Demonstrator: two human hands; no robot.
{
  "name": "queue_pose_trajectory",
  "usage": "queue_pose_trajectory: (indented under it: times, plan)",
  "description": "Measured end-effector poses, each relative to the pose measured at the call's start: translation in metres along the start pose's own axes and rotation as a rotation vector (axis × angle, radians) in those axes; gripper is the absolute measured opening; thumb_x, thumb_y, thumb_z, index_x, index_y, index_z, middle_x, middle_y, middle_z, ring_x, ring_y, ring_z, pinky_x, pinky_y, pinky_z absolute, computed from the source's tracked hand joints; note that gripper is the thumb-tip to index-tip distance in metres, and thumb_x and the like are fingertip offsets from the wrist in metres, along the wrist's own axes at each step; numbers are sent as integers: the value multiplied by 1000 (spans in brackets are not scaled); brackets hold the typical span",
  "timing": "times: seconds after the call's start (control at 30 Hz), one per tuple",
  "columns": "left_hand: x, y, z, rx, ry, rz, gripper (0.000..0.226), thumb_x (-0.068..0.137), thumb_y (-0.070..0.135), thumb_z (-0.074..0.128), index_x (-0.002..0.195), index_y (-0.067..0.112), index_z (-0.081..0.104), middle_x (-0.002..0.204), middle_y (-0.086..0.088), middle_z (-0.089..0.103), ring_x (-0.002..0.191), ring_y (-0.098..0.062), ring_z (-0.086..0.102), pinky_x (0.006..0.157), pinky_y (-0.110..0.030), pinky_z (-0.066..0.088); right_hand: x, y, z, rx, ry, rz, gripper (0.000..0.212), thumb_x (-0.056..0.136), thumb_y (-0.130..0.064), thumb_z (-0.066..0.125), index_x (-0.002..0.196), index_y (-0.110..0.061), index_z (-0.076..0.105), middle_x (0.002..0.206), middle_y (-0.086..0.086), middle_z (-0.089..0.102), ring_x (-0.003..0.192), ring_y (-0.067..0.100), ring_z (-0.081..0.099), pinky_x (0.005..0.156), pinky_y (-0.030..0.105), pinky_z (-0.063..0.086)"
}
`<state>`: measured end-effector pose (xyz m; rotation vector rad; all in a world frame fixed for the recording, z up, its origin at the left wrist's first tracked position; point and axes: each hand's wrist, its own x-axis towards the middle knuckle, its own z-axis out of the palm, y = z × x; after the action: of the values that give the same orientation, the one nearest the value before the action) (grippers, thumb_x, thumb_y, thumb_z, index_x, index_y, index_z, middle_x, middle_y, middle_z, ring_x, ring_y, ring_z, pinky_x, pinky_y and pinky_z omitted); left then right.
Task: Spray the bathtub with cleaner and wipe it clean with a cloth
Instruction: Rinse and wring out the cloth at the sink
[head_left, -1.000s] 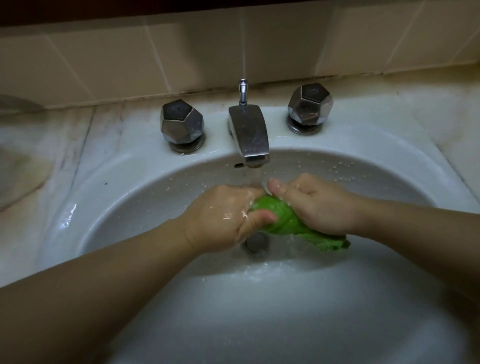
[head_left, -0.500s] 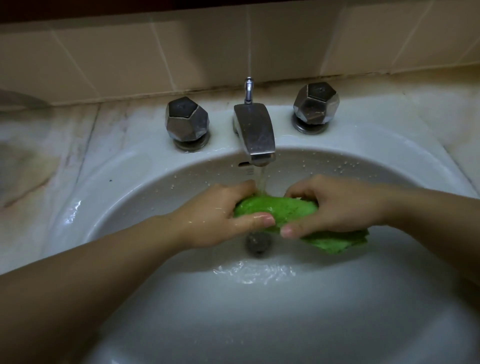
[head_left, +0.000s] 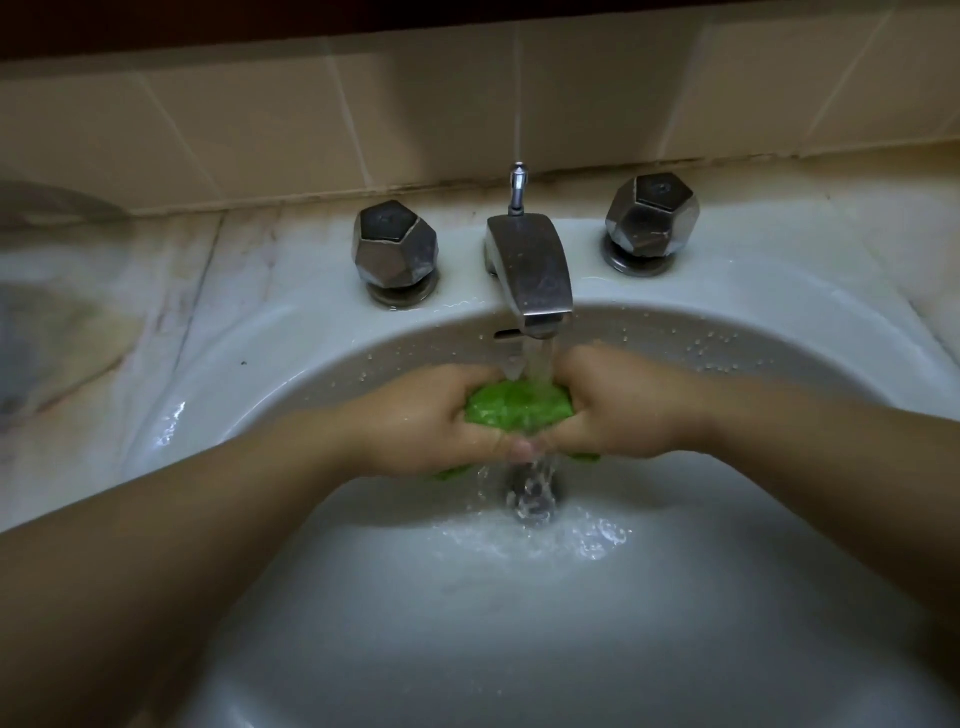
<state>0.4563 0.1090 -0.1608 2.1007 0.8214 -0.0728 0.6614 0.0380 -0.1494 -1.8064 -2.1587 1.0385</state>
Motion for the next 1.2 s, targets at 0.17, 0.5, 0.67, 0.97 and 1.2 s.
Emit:
queue_pose_trajectory:
  times: [0.17, 0.5, 0.67, 0.97, 1.2]
  plan:
    - [-12, -11, -10, 155, 129, 138, 46, 77, 83, 58, 90, 39, 59, 73, 15, 65, 72, -1, 62, 64, -25, 47, 1, -4, -1, 483, -86, -27, 30, 84, -32, 84, 62, -25, 65, 50, -11, 59, 43, 2, 53, 47, 17, 40]
    - [-22, -8, -11, 512, 145, 228, 77, 76, 87, 38, 120, 27, 58, 112, 10, 66, 101, -16, 62, 75, -27, 39, 7, -18, 34, 827, 220, 188, 36, 98, -48, 64, 75, -21, 72, 66, 11, 68, 58, 25, 64, 53, 36, 50]
    - [-22, -4, -6, 637, 193, 214, 70, 79, 83, 38, 121, 29, 54, 112, 10, 65, 100, -18, 62, 71, -29, 36, 9, -13, 40, 797, 174, 320, 30, 99, -13, 59, 70, -10, 65, 55, 12, 52, 44, 22, 48, 43, 24, 30]
    - [-23, -13, -8, 209, 78, 37, 42, 84, 68, 65, 97, 27, 62, 86, 11, 66, 78, -7, 61, 67, -27, 47, -14, -3, 34, 410, 227, 52, 42, 82, -60, 76, 115, -38, 61, 99, -12, 71, 84, 3, 70, 72, 24, 58]
    - [-24, -3, 7, -35, 155, -45, 35, 86, 55, 72, 100, 25, 59, 85, 4, 72, 75, -8, 68, 69, -34, 56, -2, -16, 40, 209, 543, 67, 47, 102, -65, 37, 73, -33, 56, 60, -10, 58, 59, 7, 58, 51, 24, 36]
